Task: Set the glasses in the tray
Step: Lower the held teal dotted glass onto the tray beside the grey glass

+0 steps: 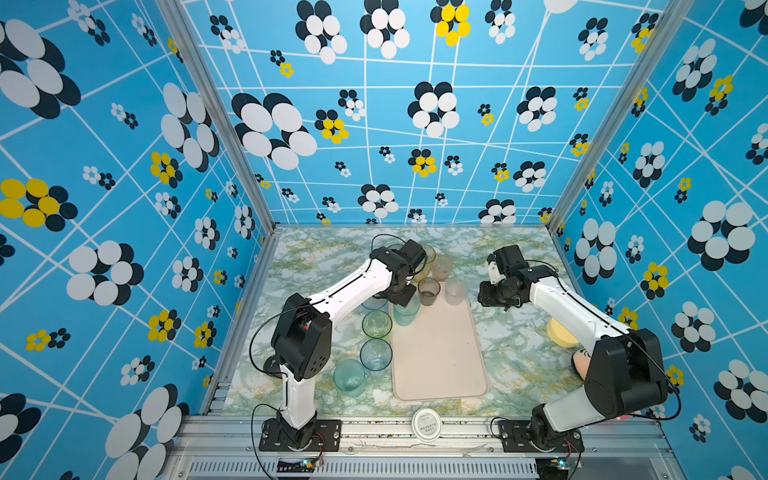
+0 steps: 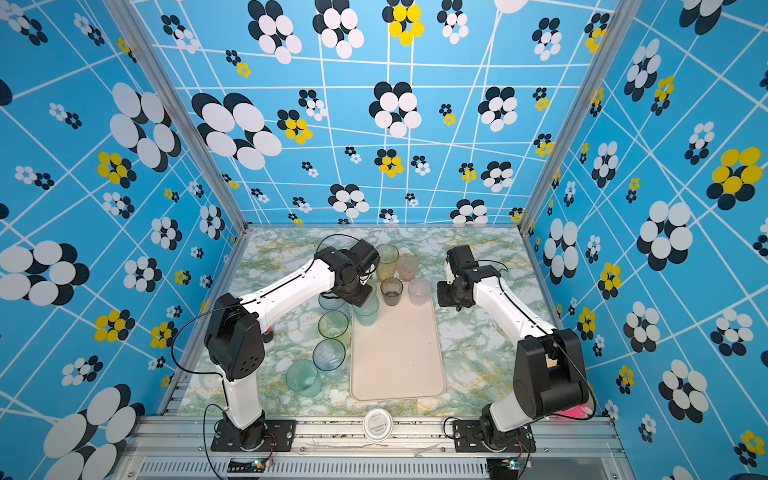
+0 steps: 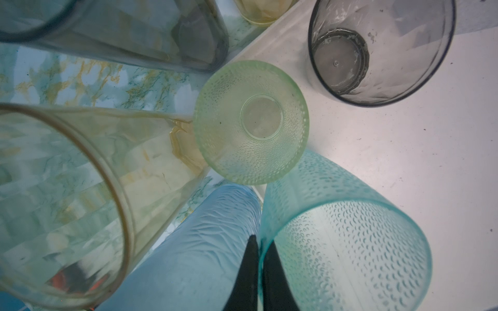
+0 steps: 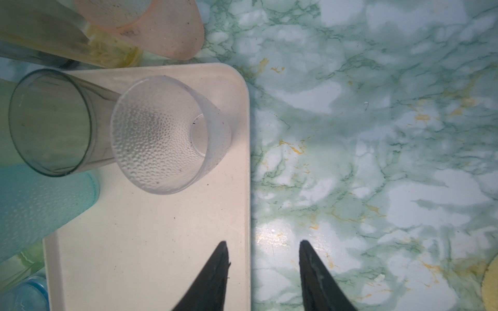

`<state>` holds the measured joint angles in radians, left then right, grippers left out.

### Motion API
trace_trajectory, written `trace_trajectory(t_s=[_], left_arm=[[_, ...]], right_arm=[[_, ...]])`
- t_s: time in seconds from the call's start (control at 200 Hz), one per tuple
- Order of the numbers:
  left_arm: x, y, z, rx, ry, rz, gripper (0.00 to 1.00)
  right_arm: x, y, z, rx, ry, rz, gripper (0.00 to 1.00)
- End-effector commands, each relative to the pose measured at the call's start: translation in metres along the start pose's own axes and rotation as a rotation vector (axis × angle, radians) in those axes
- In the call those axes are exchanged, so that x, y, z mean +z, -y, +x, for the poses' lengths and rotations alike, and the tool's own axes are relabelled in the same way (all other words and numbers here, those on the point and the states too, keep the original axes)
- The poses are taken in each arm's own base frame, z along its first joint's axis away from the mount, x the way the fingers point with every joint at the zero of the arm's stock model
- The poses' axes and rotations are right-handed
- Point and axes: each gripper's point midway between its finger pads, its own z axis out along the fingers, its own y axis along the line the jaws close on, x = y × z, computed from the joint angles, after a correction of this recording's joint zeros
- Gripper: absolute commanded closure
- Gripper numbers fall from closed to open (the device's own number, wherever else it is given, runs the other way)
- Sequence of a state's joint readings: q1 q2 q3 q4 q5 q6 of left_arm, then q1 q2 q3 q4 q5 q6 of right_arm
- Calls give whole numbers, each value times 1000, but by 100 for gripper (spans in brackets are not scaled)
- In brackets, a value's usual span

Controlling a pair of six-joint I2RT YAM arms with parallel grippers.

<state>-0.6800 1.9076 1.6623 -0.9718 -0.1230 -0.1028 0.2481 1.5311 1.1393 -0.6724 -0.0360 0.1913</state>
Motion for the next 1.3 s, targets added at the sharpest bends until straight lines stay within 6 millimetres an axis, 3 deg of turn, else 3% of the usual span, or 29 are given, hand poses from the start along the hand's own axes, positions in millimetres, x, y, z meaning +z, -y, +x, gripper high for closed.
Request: trace_trajectory(t_s=[0.0,1.295], left_arm=[[4,-3,3,12,-28,1,94],[-12,-2,-12,28,13,-12,86]], right_arm=[[-1,-1,-2,11,-7,-7,55],[-1,-3,-3,10,-2,-18,55]])
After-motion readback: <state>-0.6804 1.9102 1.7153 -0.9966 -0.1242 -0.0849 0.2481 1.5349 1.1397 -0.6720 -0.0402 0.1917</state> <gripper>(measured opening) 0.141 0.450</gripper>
